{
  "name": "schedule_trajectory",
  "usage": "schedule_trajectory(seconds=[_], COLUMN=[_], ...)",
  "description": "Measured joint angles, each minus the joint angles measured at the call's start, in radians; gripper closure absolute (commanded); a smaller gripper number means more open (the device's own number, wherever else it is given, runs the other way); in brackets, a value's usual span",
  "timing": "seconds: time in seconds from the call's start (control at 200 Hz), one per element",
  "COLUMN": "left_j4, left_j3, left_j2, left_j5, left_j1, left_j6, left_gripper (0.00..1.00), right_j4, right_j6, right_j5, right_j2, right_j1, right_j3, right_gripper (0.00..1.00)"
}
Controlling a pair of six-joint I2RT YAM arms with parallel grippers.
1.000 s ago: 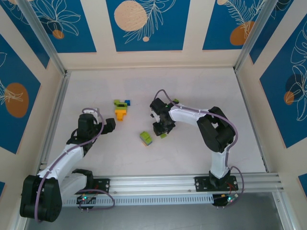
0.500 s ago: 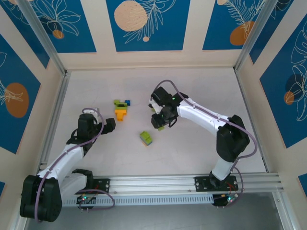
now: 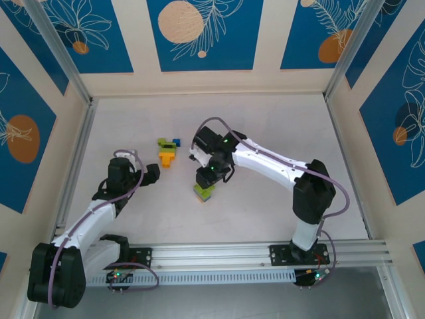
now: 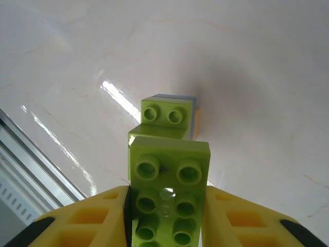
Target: Assemble a carrot with lego
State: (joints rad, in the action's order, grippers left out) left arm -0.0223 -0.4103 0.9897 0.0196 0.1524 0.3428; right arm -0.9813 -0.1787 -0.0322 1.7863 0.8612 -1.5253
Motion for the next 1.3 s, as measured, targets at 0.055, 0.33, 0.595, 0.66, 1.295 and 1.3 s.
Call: schedule_trajectory(seconds=[0.055,0.33,0.595,0.66,1.295,1.3], left_j4=[0.000,0.000,0.000,0.000,0.000,0.000], left_j3=[0.000,0.000,0.000,0.000,0.000,0.000], left_j2=[0.000,0.000,0.000,0.000,0.000,0.000], left_j5=[0.000,0.000,0.000,0.000,0.000,0.000], left_j1=[0.000,0.000,0.000,0.000,0.000,0.000], left_j6=[0.000,0.000,0.000,0.000,0.000,0.000], left_gripper=[0.00,0.00,0.00,0.00,0.00,0.00], right_j4=[0.000,0.000,0.000,0.000,-0.021,-0.023], right_j6=[-0.001,-0.003,-0.003,-0.003,-0.002,-0.002], right_j5=[0.004,0.010,0.011,0.014,0.013,0.012], right_j2=[0.013,0.038,0.063,0.069,0.101,0.102], right_j1=[0.006,0.016,0.016,0.017,0.039,0.040], right_j3=[0.000,-0.029,-0.040,-0.042,-0.083,-0.084], right_gripper=[0.65,0.65,0.65,0.65,0.65,0.65])
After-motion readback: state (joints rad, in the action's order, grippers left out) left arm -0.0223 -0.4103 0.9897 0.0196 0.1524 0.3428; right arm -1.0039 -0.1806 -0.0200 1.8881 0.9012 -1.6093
